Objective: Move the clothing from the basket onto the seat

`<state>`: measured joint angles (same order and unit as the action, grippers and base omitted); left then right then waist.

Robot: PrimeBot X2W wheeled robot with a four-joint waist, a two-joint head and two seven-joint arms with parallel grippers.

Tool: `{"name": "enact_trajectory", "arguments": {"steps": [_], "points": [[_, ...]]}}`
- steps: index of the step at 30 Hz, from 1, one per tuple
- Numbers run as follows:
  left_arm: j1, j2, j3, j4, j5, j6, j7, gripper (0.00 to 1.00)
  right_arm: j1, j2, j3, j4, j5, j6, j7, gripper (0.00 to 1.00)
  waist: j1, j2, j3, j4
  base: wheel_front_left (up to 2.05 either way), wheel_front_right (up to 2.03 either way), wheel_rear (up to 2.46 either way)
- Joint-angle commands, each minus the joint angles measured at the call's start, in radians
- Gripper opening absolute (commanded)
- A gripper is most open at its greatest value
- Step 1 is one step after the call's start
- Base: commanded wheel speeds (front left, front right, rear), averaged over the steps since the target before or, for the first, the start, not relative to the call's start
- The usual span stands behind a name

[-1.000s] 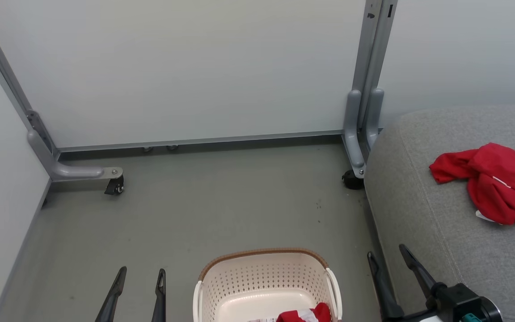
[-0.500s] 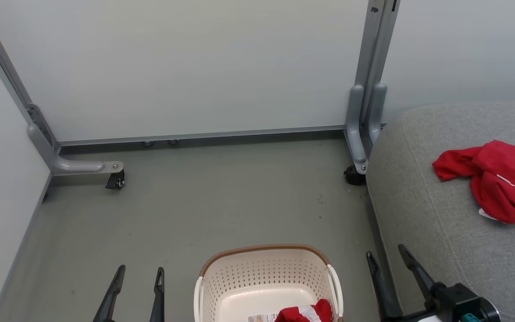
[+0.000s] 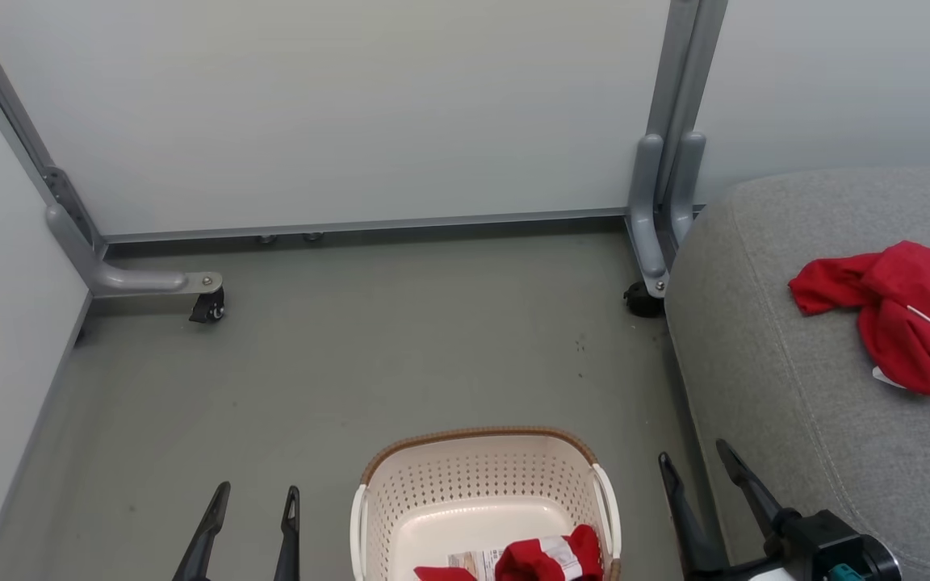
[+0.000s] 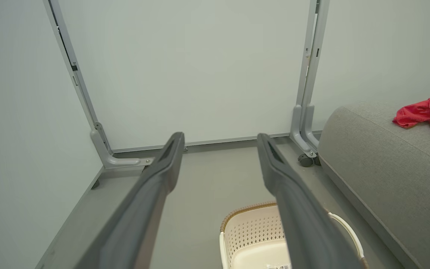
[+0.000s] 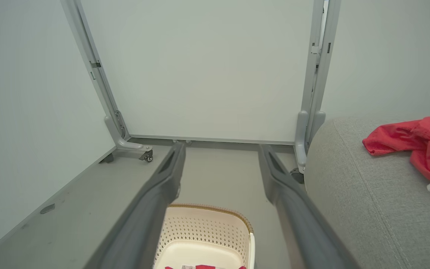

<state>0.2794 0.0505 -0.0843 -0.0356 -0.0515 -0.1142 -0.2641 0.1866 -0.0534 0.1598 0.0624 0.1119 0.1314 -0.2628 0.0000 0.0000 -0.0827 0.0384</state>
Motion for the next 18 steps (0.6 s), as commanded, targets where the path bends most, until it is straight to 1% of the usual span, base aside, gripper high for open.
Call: {"name": "enact_trajectory", "arguments": {"steps": [1,6,9,12,16,18], "points": [[-0.018,0.000,0.001,0.004,0.003,-0.003,0.000,1.00,-0.014,-0.002,-0.007,0.000,-0.009,-0.001,-0.003,1.00,0.0000,0.0000,0.017,-0.004,0.00,0.00,0.00],[-0.043,0.014,-0.016,0.031,0.000,-0.010,0.000,1.00,-0.035,-0.001,-0.022,-0.005,-0.029,-0.001,-0.003,1.00,0.0000,0.0000,0.070,-0.022,0.00,0.00,0.00],[-0.081,0.033,-0.038,0.043,0.002,-0.015,0.000,1.00,-0.060,0.000,-0.036,-0.021,-0.045,-0.001,-0.003,1.00,0.0000,0.0000,0.136,-0.040,0.00,0.00,0.00],[-0.147,0.064,-0.068,0.053,-0.003,-0.016,0.000,1.00,-0.108,0.000,-0.056,-0.046,-0.060,-0.001,-0.003,1.00,0.0000,0.0000,0.228,-0.056,0.00,0.00,0.00],[-0.269,0.131,-0.145,0.071,-0.029,-0.017,0.000,1.00,-0.188,0.001,-0.099,-0.090,-0.070,-0.001,-0.003,1.00,0.0000,0.0000,0.370,-0.083,0.00,0.00,0.00],[-0.325,0.161,-0.171,0.084,-0.050,-0.017,0.000,1.00,-0.224,0.002,-0.119,-0.114,-0.055,-0.001,-0.003,1.00,0.0000,0.0000,0.434,-0.098,0.00,0.00,0.00]]}}
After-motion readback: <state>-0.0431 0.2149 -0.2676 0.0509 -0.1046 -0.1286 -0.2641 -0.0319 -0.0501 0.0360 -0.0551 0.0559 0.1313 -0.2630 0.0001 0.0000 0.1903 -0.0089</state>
